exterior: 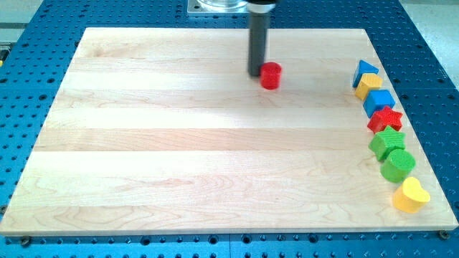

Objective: Push the red circle above the triangle

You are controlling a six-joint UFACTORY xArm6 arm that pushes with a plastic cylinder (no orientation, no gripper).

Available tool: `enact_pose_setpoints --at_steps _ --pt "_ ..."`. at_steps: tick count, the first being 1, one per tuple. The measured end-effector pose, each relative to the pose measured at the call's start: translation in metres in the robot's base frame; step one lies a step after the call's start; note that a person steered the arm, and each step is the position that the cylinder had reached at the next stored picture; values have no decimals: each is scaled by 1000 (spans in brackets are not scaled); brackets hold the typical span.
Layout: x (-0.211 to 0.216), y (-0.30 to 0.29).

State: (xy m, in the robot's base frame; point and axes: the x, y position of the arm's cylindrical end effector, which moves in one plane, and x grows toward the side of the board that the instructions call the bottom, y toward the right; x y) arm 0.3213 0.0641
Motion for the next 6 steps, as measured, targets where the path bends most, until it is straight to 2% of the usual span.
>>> enact_pose_setpoints --at_steps 1,2,4,6 --pt "27 -48" --pt "49 -13" --pt "7 55" --pt "-12 119"
